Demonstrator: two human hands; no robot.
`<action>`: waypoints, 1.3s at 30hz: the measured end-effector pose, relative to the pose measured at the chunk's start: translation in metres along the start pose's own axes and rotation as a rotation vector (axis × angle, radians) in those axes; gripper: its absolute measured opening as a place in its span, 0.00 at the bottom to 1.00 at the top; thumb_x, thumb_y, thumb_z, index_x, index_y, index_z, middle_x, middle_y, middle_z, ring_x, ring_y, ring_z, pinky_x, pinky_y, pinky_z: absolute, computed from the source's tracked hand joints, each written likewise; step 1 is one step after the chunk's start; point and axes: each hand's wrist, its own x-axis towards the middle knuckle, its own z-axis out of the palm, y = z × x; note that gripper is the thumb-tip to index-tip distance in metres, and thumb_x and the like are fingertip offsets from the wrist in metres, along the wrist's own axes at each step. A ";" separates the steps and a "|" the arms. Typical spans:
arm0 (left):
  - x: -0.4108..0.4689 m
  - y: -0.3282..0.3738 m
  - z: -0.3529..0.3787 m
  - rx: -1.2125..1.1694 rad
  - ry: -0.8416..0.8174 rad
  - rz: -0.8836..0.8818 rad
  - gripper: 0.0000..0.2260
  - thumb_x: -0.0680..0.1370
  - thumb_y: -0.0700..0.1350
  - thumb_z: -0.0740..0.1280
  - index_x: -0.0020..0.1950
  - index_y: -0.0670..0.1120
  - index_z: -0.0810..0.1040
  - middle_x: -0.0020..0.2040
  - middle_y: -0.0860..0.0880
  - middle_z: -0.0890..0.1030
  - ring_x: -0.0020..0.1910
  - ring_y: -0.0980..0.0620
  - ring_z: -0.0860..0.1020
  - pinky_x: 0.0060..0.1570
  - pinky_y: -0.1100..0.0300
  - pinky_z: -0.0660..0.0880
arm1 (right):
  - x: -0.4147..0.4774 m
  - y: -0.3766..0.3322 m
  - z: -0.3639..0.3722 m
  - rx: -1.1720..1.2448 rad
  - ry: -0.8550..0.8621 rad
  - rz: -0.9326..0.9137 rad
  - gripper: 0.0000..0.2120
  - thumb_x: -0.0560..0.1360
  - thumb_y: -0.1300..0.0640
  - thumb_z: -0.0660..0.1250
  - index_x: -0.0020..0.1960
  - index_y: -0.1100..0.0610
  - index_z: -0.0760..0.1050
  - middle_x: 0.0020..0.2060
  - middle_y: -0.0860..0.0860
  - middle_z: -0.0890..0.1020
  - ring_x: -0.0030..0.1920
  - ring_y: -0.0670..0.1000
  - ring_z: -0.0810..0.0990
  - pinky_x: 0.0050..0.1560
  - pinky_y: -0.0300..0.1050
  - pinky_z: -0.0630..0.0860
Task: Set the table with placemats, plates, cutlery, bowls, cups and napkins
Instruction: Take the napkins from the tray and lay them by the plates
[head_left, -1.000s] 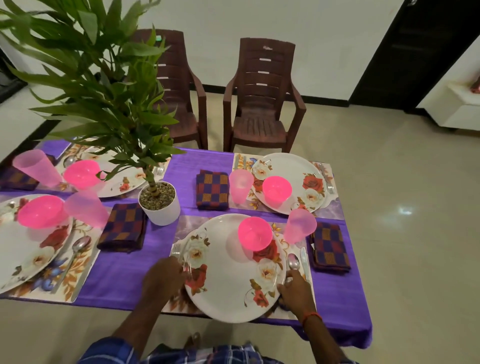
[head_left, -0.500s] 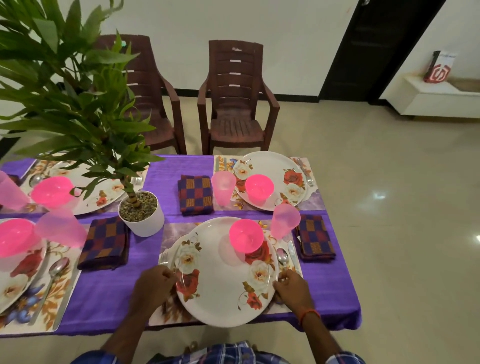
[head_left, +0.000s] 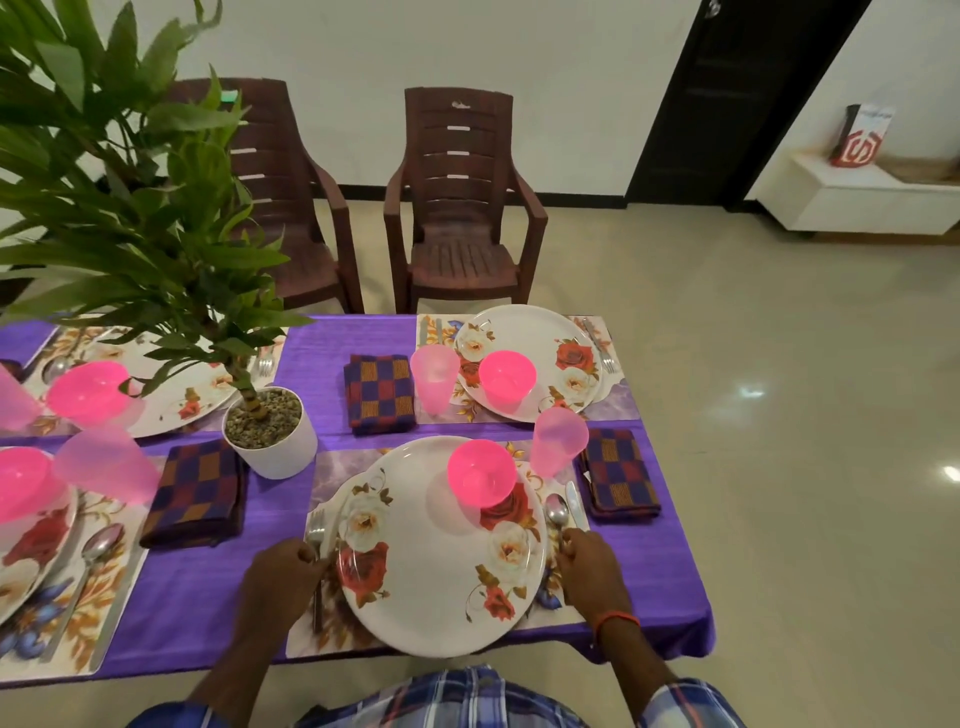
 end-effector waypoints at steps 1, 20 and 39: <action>0.002 0.000 0.000 0.002 -0.002 -0.006 0.14 0.77 0.48 0.74 0.34 0.45 0.77 0.31 0.50 0.79 0.33 0.51 0.76 0.33 0.55 0.68 | 0.003 0.000 0.001 0.013 0.000 0.000 0.05 0.82 0.57 0.63 0.51 0.55 0.77 0.45 0.49 0.77 0.44 0.47 0.75 0.44 0.37 0.70; 0.007 -0.002 0.004 0.012 -0.014 0.033 0.12 0.77 0.44 0.74 0.34 0.48 0.80 0.32 0.52 0.80 0.35 0.52 0.78 0.38 0.53 0.75 | 0.008 0.037 -0.003 -0.166 0.093 -0.039 0.09 0.82 0.57 0.62 0.59 0.54 0.78 0.50 0.51 0.79 0.50 0.50 0.76 0.49 0.41 0.76; -0.002 0.009 0.012 0.064 -0.135 0.126 0.13 0.79 0.46 0.71 0.35 0.44 0.81 0.32 0.48 0.80 0.33 0.50 0.80 0.40 0.52 0.79 | -0.009 -0.021 0.004 0.099 -0.085 -0.055 0.08 0.80 0.49 0.65 0.57 0.49 0.74 0.49 0.46 0.81 0.50 0.46 0.79 0.52 0.39 0.75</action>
